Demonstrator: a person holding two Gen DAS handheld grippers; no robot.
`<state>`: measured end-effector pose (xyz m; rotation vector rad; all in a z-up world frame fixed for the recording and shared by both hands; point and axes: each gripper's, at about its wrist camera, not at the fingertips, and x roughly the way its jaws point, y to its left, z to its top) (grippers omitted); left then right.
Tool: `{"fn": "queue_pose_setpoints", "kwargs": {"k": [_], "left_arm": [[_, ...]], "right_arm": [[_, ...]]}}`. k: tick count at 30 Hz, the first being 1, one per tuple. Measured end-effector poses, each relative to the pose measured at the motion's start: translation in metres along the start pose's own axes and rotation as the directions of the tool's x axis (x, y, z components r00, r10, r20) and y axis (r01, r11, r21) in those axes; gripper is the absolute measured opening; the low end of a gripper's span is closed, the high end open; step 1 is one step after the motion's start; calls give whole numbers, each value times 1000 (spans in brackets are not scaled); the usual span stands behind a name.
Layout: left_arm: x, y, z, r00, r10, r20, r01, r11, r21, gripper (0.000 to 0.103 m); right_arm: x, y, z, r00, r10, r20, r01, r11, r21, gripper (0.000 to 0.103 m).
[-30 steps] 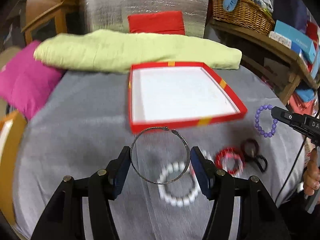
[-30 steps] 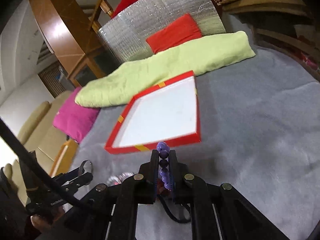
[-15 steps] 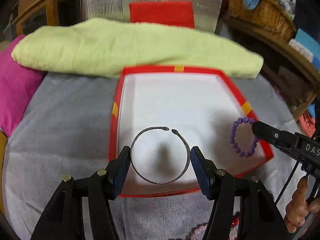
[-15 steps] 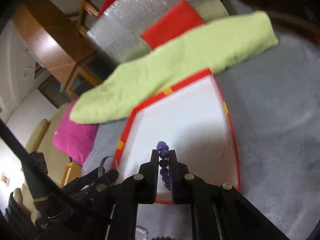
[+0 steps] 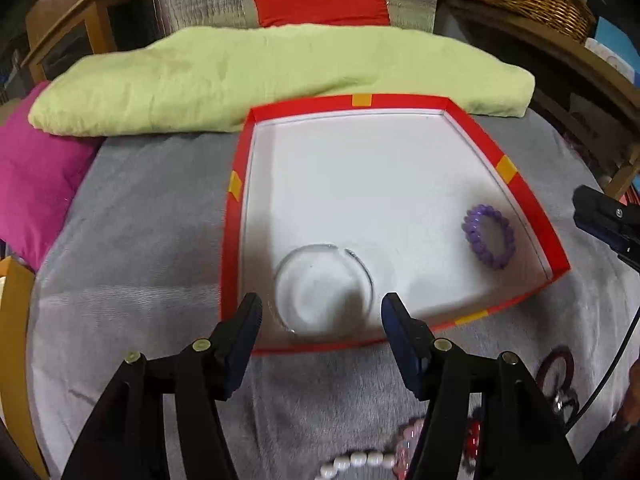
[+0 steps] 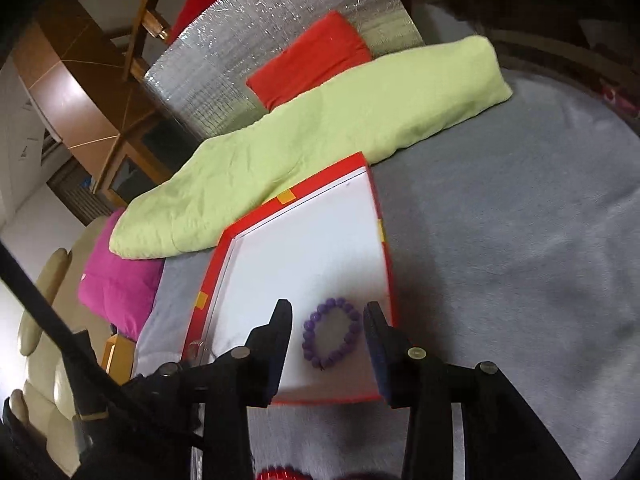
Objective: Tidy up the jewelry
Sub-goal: 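Drop the silver bangle into the red box while the right tool drops the purple bracelet, then grasp the white bead bracelet with the left tool while the right tool grasps the black hair tie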
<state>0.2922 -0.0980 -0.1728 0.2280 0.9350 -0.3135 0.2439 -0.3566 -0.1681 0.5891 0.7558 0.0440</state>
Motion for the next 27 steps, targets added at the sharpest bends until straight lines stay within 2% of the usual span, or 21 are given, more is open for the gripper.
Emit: {"fn": "queue_pose_setpoints", "kwargs": {"k": [7, 11, 15, 21, 27], "left_arm": [[-27, 17, -24, 1000, 25, 14, -24, 999, -23, 63], [-47, 28, -43, 999, 14, 37, -12, 998, -53, 63], [-57, 28, -69, 1000, -16, 18, 17, 997, -69, 63], [-68, 21, -100, 998, -57, -5, 57, 997, -52, 63], [-70, 17, -107, 997, -74, -4, 74, 997, -30, 63]], "right_arm": [[-37, -18, -20, 998, -4, -55, 3, 1000, -23, 40], [-52, -27, -35, 996, -11, -94, 8, 999, -32, 40], [-68, -32, -59, 991, -4, -137, -1, 999, -37, 40], [-76, -30, -99, 975, -16, -221, 2, 998, -64, 40], [-72, -21, -112, 970, -50, -239, 19, 991, -133, 40]]}}
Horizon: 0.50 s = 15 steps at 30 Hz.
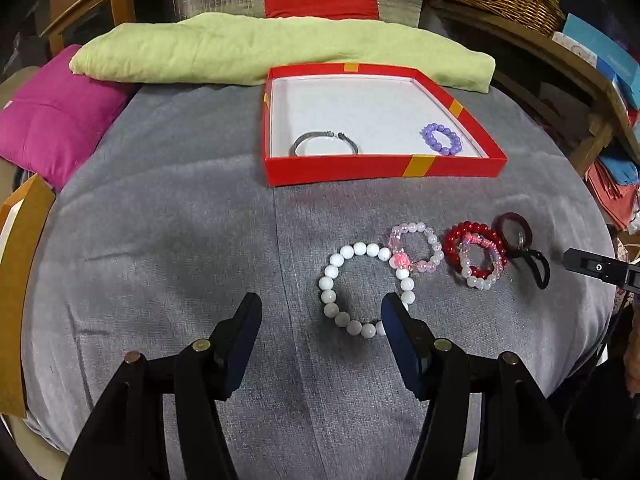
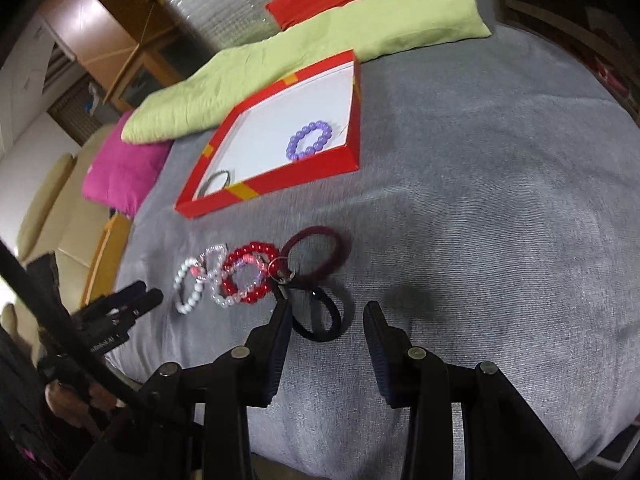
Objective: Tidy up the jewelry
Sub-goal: 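Grasp the white bead bracelet with the left tool while the right tool grasps the black hair tie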
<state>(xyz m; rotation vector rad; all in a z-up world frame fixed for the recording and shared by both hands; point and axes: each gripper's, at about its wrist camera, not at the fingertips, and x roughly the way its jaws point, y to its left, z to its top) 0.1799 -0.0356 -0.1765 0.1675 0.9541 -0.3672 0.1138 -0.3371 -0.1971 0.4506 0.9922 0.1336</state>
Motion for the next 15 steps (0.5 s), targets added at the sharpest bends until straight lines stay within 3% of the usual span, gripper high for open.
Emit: {"fn": "queue_pose_setpoints", "kwargs": {"k": [4, 8, 15], "left_arm": [[1, -3, 2, 1000, -6, 8, 6, 1000, 16, 63], [10, -5, 4, 999, 33, -23, -33, 999, 33, 63], [12, -1, 3, 999, 49, -24, -48, 998, 34, 63]], "right_arm": [[6, 4, 4, 1000, -4, -6, 4, 1000, -3, 40], [6, 14, 3, 1000, -9, 9, 9, 999, -45, 40], [16, 45, -3, 993, 115, -22, -117, 988, -104, 40]]}}
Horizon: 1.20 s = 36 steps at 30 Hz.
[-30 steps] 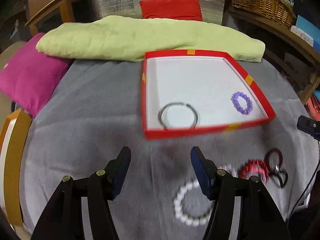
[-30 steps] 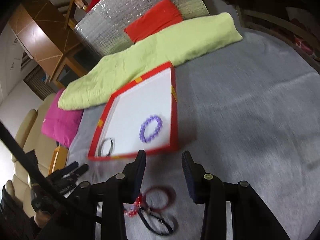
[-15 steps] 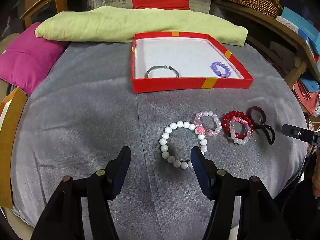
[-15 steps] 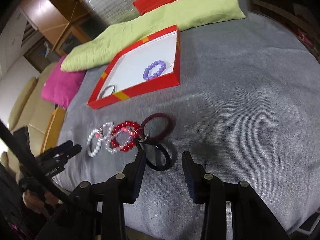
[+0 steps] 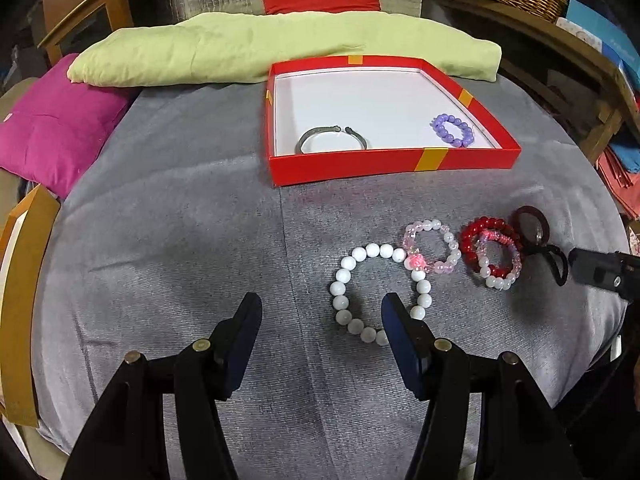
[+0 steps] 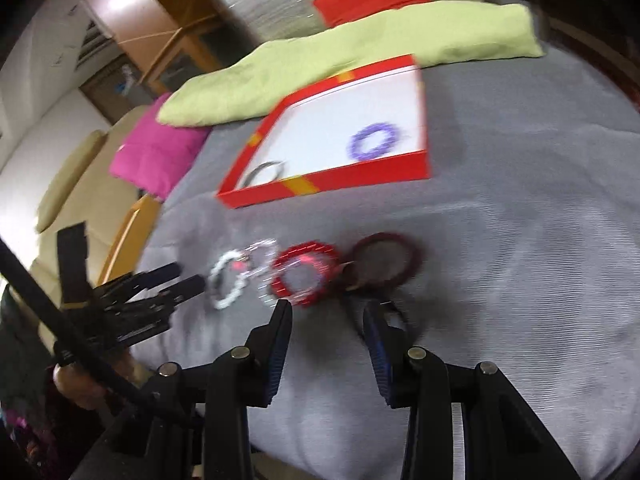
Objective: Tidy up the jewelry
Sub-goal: 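Grasp the white bead bracelet with the left tool while the right tool grasps the black hair tie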
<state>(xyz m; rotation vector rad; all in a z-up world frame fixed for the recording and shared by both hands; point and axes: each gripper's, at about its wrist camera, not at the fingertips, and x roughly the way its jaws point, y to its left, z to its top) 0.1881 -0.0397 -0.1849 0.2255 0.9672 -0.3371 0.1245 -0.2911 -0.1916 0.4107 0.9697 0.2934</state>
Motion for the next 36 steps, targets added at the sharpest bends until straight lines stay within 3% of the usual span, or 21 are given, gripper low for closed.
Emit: {"fn": "queue_pose_setpoints", "kwargs": {"k": [4, 6, 9, 15, 19, 21, 24, 27, 31, 33, 36], "left_arm": [[0, 1, -1, 1000, -11, 6, 11, 1000, 11, 59], [1, 1, -1, 1000, -23, 3, 22, 1000, 10, 49], [8, 2, -1, 1000, -20, -20, 20, 1000, 5, 42], [17, 1, 2, 999, -25, -48, 26, 1000, 8, 42], [18, -1, 3, 999, -17, -38, 18, 1000, 23, 41], [19, -3, 3, 999, -27, -34, 28, 999, 41, 23], [26, -4, 5, 999, -29, -40, 31, 998, 56, 11], [29, -7, 7, 999, -10, -35, 13, 998, 64, 10], [29, -6, 9, 999, -17, -33, 19, 999, 47, 10], [29, -3, 10, 999, -26, -32, 27, 999, 36, 10], [28, 1, 9, 999, -21, -28, 21, 999, 28, 10]], "right_arm": [[17, 4, -3, 999, 30, -43, -27, 998, 51, 38], [22, 4, -4, 998, 37, -45, -33, 996, 85, 38], [28, 3, -3, 998, 37, -43, -30, 990, 136, 38], [37, -6, 2, 998, 56, -42, -42, 961, 274, 38], [32, -4, 5, 997, 66, -33, -55, 959, 278, 38], [22, -4, 9, 997, 75, -24, -67, 968, 240, 38], [1, -12, 11, 999, 21, 30, -27, 978, 205, 38], [-13, -29, 13, 994, -85, 67, 69, 975, 211, 38], [-7, -34, 13, 987, -157, 29, 150, 974, 170, 38], [5, -25, 12, 969, -247, -1, 246, 965, 89, 38], [16, -15, 7, 951, -308, -26, 308, 951, -7, 33]]}}
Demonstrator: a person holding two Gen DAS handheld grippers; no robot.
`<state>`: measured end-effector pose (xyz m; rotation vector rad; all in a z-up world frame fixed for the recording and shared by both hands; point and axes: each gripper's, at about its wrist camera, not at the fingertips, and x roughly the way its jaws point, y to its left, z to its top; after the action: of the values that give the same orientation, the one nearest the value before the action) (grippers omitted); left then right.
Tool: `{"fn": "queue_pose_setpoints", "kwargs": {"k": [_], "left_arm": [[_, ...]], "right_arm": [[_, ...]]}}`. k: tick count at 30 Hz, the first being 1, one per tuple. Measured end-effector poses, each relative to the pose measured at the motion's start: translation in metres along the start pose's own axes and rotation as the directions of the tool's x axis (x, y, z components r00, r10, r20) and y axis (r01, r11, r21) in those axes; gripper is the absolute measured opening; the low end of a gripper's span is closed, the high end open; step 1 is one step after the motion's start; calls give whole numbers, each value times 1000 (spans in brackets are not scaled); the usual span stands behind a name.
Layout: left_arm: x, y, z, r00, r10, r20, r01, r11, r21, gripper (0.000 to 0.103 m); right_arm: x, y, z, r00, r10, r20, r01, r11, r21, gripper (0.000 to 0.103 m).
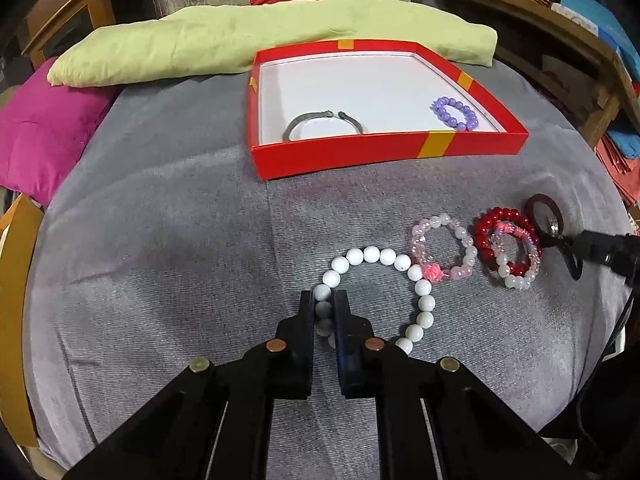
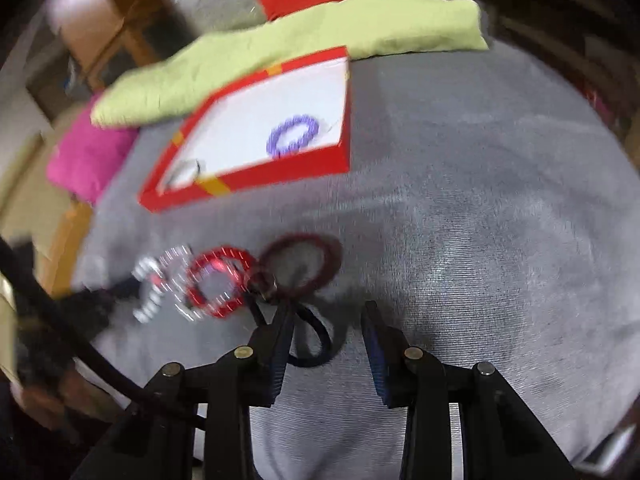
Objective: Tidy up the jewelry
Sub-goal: 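Grasp the white bead bracelet with the left tool while the right tool grasps the black hair tie, then lower the white bracelet into the box while the right tool releases the hair tie there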
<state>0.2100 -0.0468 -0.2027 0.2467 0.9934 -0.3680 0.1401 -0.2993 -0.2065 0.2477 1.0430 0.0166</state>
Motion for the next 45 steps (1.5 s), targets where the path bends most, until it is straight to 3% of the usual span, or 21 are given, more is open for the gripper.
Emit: {"fn": "queue_pose_setpoints", "kwargs": {"k": [1, 3, 4, 8, 15, 22, 26, 35, 42, 45], "left_arm": [[0, 2, 0, 1000, -1, 1, 1, 1000, -4, 10], [-1, 4, -1, 1000, -4, 3, 4, 1000, -11, 10], [-1, 6, -1, 1000, -5, 4, 5, 1000, -16, 10], [-1, 10, 1, 1000, 5, 10, -5, 999, -33, 10], [3, 13, 1, 1000, 20, 7, -20, 998, -52, 10], [2, 10, -2, 1000, 1, 28, 0, 998, -67, 10], [-9, 13, -1, 997, 0, 79, 7, 997, -82, 10], [-47, 17, 5, 971, -34, 236, 53, 996, -75, 10], [-56, 14, 9, 970, -25, 243, 45, 996, -75, 10], [-70, 12, 12, 956, -45, 290, 69, 995, -72, 10]], "right_arm": [[3, 6, -2, 1000, -17, -7, 17, 999, -40, 30], [9, 16, -6, 996, -88, -4, 87, 989, -118, 9], [9, 20, -7, 993, -115, 13, 116, 982, -147, 6], [0, 19, -5, 995, -81, 64, 90, 984, -155, 5], [-14, 1, 6, 993, 37, 112, -34, 999, -24, 5], [-22, -14, 8, 988, 28, 150, -41, 995, 86, 5], [-24, -19, 9, 987, 26, 156, -44, 993, 113, 5], [-36, -10, 13, 970, 65, 236, -89, 992, 93, 5], [-40, 1, 19, 960, 71, 270, -92, 994, 67, 5], [-44, 5, 25, 953, 59, 298, -79, 995, 54, 5]]}}
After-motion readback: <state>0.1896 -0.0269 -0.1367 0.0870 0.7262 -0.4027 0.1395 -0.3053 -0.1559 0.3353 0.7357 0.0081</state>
